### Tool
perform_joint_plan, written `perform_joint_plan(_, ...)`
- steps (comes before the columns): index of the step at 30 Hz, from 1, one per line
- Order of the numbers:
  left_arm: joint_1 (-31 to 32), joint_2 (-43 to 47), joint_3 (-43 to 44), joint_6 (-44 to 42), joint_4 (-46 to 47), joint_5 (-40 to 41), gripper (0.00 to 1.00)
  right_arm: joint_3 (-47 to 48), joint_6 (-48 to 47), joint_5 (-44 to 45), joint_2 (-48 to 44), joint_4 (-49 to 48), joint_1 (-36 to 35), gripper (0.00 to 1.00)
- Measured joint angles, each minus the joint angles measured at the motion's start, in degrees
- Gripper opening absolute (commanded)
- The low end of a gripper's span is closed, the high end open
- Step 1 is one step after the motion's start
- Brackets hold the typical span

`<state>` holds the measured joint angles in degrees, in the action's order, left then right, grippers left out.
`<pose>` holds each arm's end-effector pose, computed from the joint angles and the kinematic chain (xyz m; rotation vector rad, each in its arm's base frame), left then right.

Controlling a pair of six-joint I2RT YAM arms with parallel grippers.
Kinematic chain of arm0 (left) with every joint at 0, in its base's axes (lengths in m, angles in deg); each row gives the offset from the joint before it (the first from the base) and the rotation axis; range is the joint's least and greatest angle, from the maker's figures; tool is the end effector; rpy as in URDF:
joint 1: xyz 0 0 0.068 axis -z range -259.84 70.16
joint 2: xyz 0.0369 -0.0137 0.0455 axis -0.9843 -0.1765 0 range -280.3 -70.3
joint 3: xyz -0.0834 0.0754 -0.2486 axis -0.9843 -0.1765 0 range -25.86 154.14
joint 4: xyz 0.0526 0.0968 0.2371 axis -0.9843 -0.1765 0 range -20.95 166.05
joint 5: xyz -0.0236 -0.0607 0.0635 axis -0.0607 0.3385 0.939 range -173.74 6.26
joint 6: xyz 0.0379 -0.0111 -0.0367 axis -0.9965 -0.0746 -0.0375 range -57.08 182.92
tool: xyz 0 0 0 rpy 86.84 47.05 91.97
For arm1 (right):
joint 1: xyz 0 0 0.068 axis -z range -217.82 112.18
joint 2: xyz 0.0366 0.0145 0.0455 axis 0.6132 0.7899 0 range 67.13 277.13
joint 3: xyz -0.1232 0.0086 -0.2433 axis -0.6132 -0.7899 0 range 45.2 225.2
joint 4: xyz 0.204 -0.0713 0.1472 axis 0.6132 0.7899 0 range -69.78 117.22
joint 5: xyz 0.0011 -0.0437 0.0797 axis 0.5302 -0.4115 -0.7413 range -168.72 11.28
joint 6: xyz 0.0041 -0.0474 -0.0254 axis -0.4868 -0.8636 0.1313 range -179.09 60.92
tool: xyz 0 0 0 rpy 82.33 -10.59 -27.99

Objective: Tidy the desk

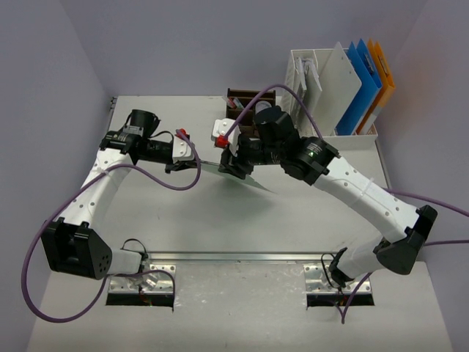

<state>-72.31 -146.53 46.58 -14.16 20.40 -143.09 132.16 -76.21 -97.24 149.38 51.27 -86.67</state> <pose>0.2461 -0.0634 0.3343 1.6255 1.3095 -0.6440 0.2022 0.2486 0.4073 -1.2969 1.6150 0.6729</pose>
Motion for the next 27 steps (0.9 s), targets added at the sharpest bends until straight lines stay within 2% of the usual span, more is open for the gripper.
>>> perform_joint_plan(3, 0.0, 0.0, 0.0, 0.9, 0.7, 0.0, 0.0, -0.7, -0.7, 0.0, 0.4, 1.0, -0.4, 0.45)
perform_joint_plan(8, 0.0, -0.9, 0.4, 1.4, 1.1, -0.3, 0.0, -1.6, -1.8, 1.3, 1.9, 0.1, -0.9, 0.36)
perform_joint_plan(11, 0.0, -1.3, 0.4, 1.6, 1.1, -0.5, 0.0, -2.7, -2.2, 2.8, 2.6, -1.3, -0.9, 0.27)
perform_joint_plan(14, 0.0, -1.4, 0.4, 1.9, 1.2, -0.3, 0.0, -3.0, -2.4, 4.3, 3.3, -2.4, -0.9, 0.14)
perform_joint_plan(16, 0.0, -1.5, 0.4, 2.0, 1.1, 0.1, 0.0, -3.0, -2.7, 5.1, 3.5, -3.0, -0.9, 0.0)
perform_joint_plan(17, 0.0, -1.5, 0.4, 2.2, 1.2, 0.3, 0.0, -3.0, -2.9, 5.4, 3.6, -3.1, -0.9, 0.0)
perform_joint_plan(18, 0.0, -1.5, 0.4, 2.2, 1.2, 0.4, 0.05, -3.0, -3.2, 5.7, 3.6, -3.2, -0.9, 0.0)
perform_joint_plan(20, -0.1, -1.5, 0.4, 2.4, 1.2, 0.6, 0.39, -3.0, -3.4, 6.1, 3.7, -3.3, -0.9, 0.0)
perform_joint_plan(21, -0.1, -1.5, 0.4, 2.8, 1.4, 0.4, 0.49, -3.0, -3.5, 6.2, 3.7, -3.3, -0.9, 0.0)
perform_joint_plan(24, 0.0, -1.5, 0.4, 5.2, 2.4, 0.1, 0.7, -3.0, -3.7, 6.7, 3.6, -3.9, -1.0, 0.0)
perform_joint_plan(26, -0.5, -1.1, -0.1, 8.2, 4.5, 0.0, 0.95, -3.1, -3.5, 7.2, 3.5, -4.1, -1.0, 0.0)
perform_joint_plan(27, -0.9, -0.4, -0.9, 11.3, 6.9, 0.0, 0.99, -3.4, -3.4, 7.5, 3.2, -4.1, -1.0, 0.0)
